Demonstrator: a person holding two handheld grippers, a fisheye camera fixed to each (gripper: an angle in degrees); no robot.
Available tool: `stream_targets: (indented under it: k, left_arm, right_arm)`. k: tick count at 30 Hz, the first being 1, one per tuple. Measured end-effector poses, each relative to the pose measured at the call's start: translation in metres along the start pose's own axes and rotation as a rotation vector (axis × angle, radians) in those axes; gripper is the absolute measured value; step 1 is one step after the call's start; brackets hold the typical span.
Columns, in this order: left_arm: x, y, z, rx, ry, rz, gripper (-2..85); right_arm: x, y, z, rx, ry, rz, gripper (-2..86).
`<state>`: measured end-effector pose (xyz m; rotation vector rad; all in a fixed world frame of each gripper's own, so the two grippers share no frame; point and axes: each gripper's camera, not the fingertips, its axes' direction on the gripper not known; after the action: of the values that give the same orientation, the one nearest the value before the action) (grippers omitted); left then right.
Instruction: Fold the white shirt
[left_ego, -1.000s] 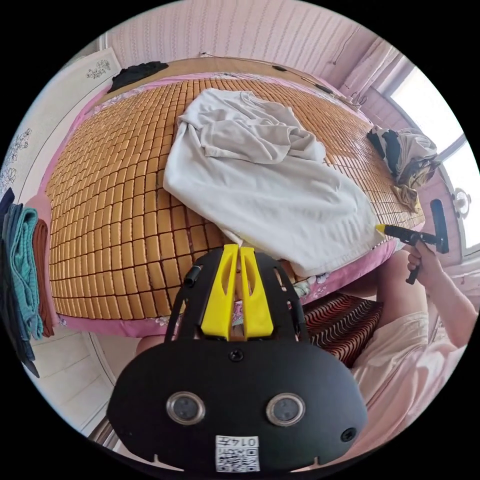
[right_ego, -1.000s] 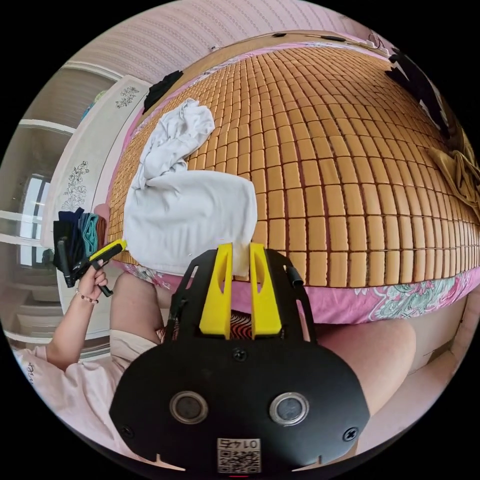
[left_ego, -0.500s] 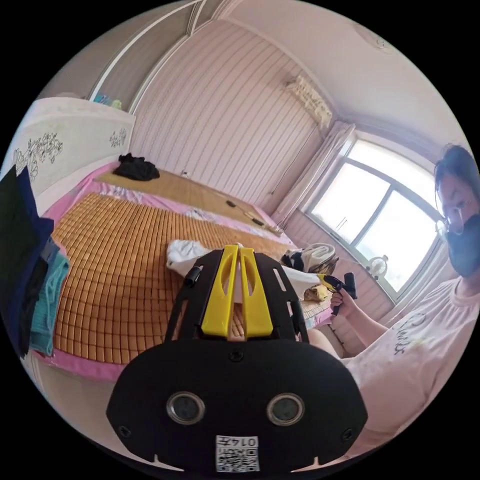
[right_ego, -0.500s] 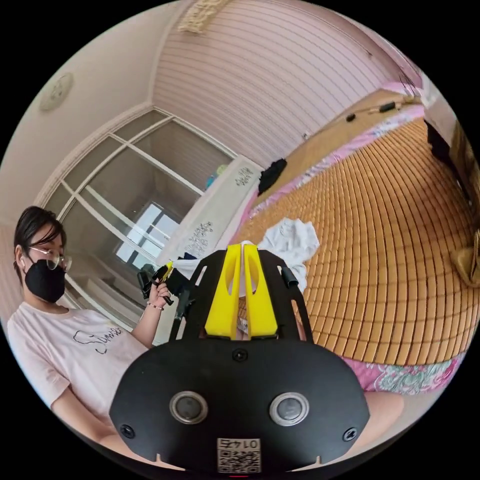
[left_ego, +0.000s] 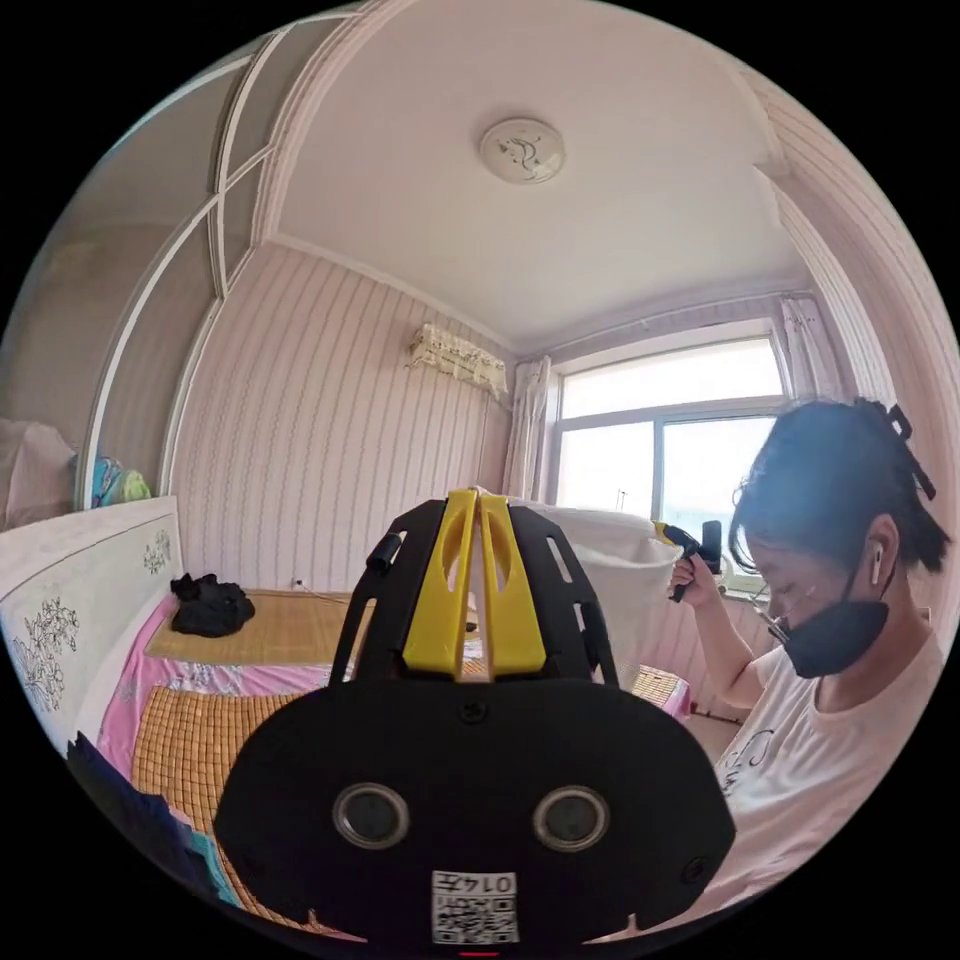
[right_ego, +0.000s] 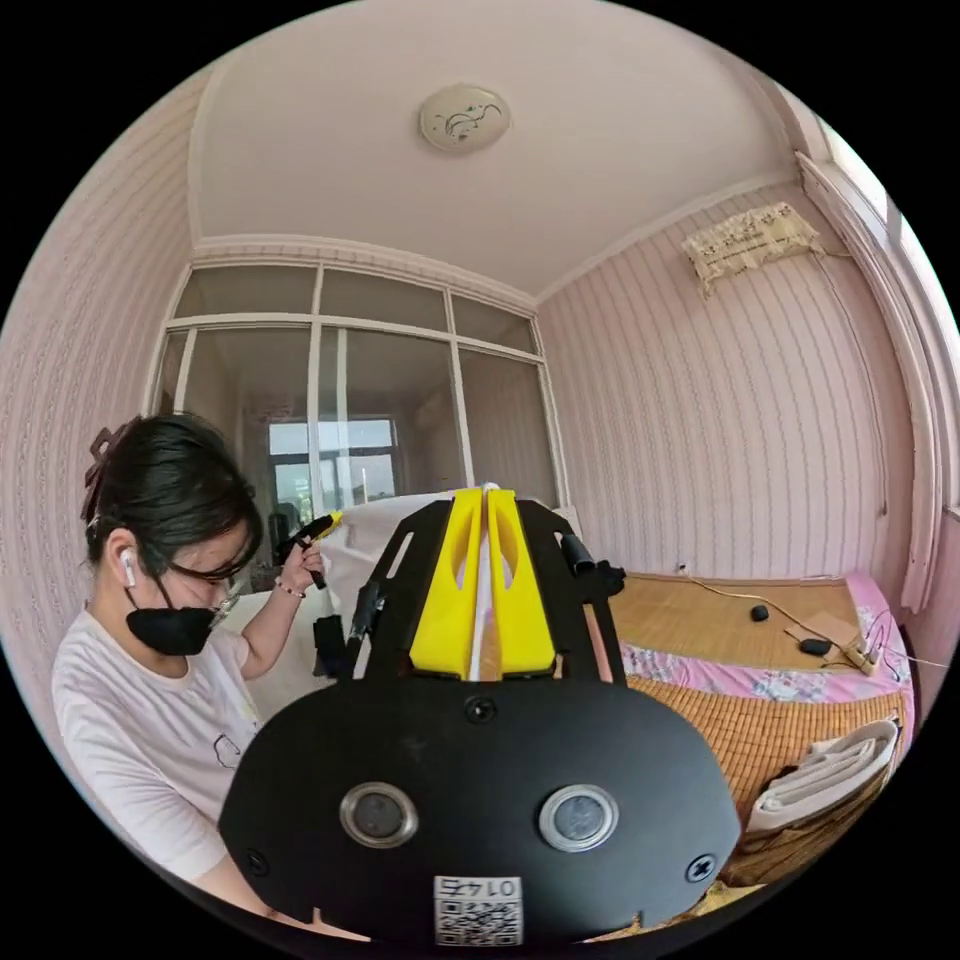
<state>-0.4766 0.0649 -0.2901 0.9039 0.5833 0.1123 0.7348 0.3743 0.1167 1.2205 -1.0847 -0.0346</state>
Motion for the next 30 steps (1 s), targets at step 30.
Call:
stream_targets:
  k: [30]
  left_arm:
    - [-0.102,0.339,0.222,-1.013,-0.187,-0.361,-1.0]
  right_arm:
    - [0.196,0.440,0.235,-0.821,0.221,0.655,0.4]
